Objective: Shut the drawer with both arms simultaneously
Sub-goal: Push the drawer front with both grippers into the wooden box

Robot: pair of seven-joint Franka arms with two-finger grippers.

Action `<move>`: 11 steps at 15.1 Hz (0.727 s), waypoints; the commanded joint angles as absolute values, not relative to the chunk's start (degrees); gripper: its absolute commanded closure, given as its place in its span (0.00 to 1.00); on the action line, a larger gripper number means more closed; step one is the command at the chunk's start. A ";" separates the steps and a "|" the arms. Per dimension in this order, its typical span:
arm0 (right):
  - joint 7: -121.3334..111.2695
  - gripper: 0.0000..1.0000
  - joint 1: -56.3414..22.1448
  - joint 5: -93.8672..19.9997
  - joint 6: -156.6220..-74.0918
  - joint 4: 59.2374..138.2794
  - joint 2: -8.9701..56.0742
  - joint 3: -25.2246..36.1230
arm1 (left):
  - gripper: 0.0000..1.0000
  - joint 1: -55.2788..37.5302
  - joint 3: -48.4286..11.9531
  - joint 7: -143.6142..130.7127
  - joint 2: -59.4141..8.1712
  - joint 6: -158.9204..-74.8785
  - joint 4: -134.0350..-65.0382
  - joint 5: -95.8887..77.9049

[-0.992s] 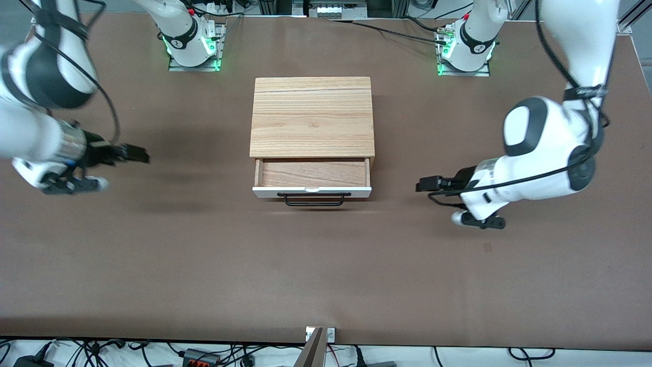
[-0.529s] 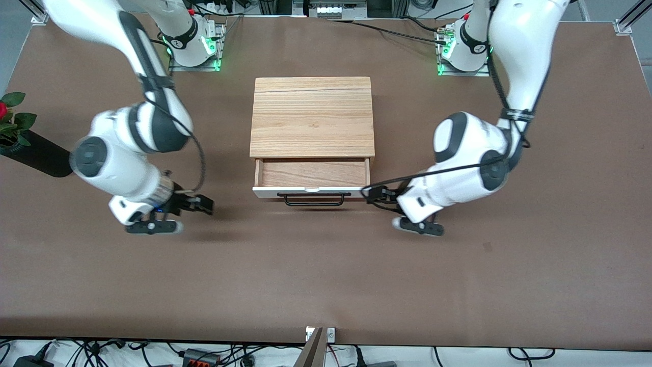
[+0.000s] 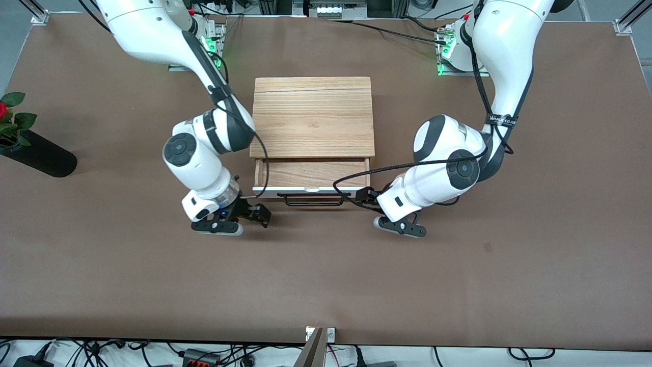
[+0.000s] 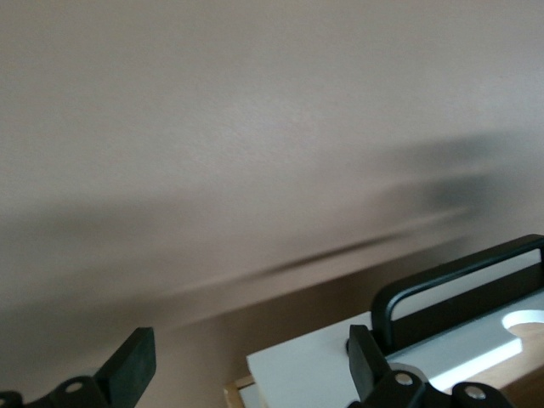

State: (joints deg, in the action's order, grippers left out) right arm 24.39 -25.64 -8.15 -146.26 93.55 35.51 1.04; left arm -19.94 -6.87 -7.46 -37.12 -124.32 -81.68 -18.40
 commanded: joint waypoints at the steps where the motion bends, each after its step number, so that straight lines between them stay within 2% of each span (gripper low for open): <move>1: 24.52 0.00 -27.24 -8.53 -145.64 92.63 35.95 1.23 | 0.00 -20.39 -6.50 -7.47 -37.88 -123.75 -80.24 -17.49; 9: 24.61 0.00 -29.00 -8.53 -143.62 92.46 35.86 1.23 | 0.00 -21.36 -6.94 -7.65 -38.06 -122.96 -81.03 -17.05; 11: 24.52 0.00 -29.00 -8.53 -143.26 92.81 35.86 1.23 | 0.00 -21.80 -7.03 -7.65 -38.41 -120.60 -81.04 -17.14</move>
